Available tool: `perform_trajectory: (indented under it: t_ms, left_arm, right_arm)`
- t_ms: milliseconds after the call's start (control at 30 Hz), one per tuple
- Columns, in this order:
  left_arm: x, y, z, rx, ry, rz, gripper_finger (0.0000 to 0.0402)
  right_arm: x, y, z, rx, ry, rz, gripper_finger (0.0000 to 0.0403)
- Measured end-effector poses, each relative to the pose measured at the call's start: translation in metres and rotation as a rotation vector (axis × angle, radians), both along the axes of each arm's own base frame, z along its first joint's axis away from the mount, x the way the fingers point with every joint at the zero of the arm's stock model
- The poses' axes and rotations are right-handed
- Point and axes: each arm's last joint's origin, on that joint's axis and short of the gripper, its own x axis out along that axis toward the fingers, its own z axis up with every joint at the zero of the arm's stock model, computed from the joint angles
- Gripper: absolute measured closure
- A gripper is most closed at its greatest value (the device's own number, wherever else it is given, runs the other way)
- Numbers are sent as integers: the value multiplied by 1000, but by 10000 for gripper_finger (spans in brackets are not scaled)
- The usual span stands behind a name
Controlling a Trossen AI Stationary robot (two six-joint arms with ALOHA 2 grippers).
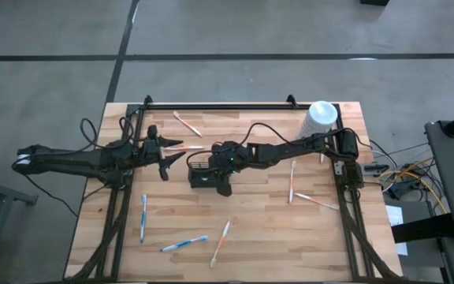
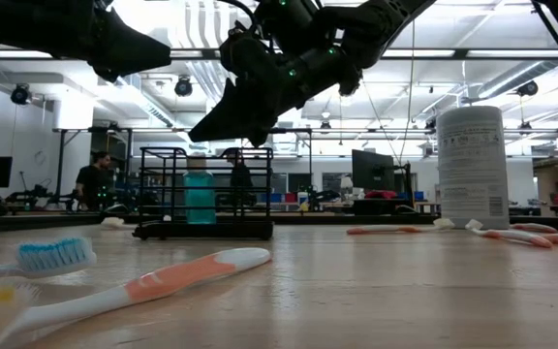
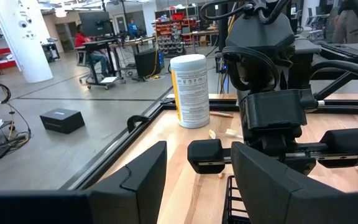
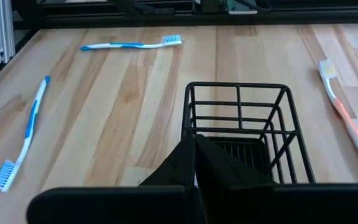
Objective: Pick & Place toothbrushing station
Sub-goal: Put the blue mouthwash into the middle section of the wire organizer
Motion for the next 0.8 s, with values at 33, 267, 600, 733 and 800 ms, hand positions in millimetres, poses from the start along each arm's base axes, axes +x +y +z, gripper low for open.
perform_trajectory:
  t_ms: [33,267,600,733,800]
  left_arm:
    - [0,0,0,0,0,0,216]
    - [0,0,0,0,0,1,216]
    - [0,0,0,0,0,0,215]
    - [0,0,0,0,0,0,215]
    - [0,0,0,0,0,0,215]
  right_arm:
    - [0,0,0,-1,0,1,395]
    - [-1,0,-2,-12,20,5,395]
    - [-2,0,-2,-44,15,24,395]
    - [-2,0,-2,-52,14,23,395]
    - [-2,0,-2,-53,14,23,395]
